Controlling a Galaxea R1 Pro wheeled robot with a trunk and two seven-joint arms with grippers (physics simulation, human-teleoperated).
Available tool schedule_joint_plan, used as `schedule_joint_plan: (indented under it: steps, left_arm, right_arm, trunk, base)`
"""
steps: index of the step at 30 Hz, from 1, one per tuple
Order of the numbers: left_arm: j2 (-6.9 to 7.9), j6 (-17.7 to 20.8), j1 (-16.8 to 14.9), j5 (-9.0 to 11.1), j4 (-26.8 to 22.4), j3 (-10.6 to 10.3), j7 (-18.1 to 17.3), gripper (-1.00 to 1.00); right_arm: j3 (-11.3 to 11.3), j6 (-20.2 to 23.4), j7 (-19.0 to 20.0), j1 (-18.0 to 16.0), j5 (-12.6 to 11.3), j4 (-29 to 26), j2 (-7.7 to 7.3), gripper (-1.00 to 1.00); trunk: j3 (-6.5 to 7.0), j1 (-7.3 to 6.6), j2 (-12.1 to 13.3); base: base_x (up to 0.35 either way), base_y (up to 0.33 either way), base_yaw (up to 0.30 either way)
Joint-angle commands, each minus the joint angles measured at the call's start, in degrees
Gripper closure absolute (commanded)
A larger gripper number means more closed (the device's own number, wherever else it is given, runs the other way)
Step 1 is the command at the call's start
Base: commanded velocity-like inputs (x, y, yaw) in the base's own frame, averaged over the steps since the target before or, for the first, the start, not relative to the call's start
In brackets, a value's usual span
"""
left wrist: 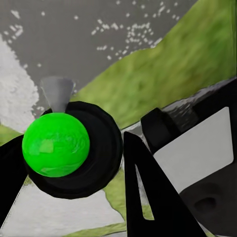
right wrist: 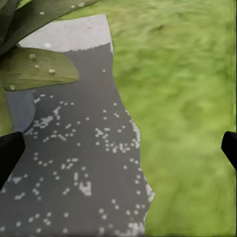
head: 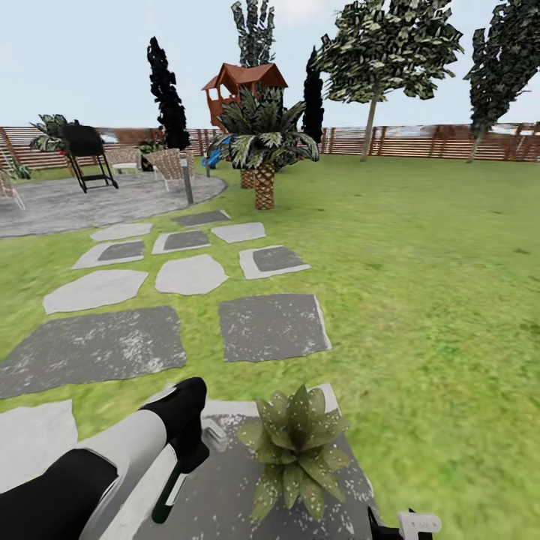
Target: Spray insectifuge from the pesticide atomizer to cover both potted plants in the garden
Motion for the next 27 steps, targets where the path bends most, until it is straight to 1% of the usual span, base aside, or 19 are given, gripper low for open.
schedule_joint_plan:
  steps: [1,4,8,13,18,21,24,27]
  left_arm:
    - [-0.08,0.27,0.02,-0.63,-0.12,-0.01,-0.59,1.0]
    - [-0.19,0.26,0.03,-0.62,-0.14,0.12,-0.59,1.0]
    - [0.04,0.34,-0.38,-0.68,-0.2,0.26,-0.59,1.0]
    - [-0.18,0.32,-0.31,-0.67,-0.21,0.19,-0.59,1.0]
    - [-0.47,0.23,-0.28,-0.63,-0.18,0.25,-0.71,1.0]
    - [-0.73,0.24,-0.36,-0.57,-0.2,0.33,-0.87,1.0]
    - [-1.36,0.32,-0.37,-0.54,-0.21,0.41,-0.99,1.0]
    - [-1.42,0.31,-0.35,-0.56,-0.15,0.51,-1.02,1.0]
  right_arm:
    - [-0.51,-0.18,0.1,-0.05,0.57,0.06,0.01,-1.0]
    - [-0.51,-0.18,0.07,-0.05,0.57,0.06,0.01,-1.0]
    - [-0.51,-0.18,0.09,-0.05,0.57,0.06,0.01,-1.0]
    - [-0.51,-0.18,0.08,-0.05,0.57,0.05,0.01,-1.0]
    - [-0.51,-0.18,0.07,-0.05,0.57,0.06,0.01,-1.0]
    - [-0.51,-0.18,0.09,-0.05,0.57,0.06,0.01,-1.0]
    - [-0.51,-0.18,0.08,-0.05,0.58,0.06,0.01,-1.0]
    - [-0.51,-0.18,0.05,-0.05,0.57,0.05,0.01,-1.0]
  trunk:
    - [-0.05,-0.01,-0.02]
    - [-0.05,-0.01,-0.02]
    - [-0.05,-0.01,-0.02]
    - [-0.05,-0.01,-0.02]
    - [-0.05,-0.01,-0.02]
    - [-0.05,-0.01,-0.02]
    - [-0.05,-0.01,-0.02]
    - [-0.05,-0.01,-0.02]
  base:
    - [0.001,0.001,-0.265]
    - [0.001,0.0,-0.265]
    - [0.038,0.02,-0.264]
    - [0.216,0.115,-0.08]
    - [0.027,0.011,-0.014]
    - [0.002,0.001,-0.192]
    - [0.0,0.0,-0.257]
    - [0.048,0.0,-0.225]
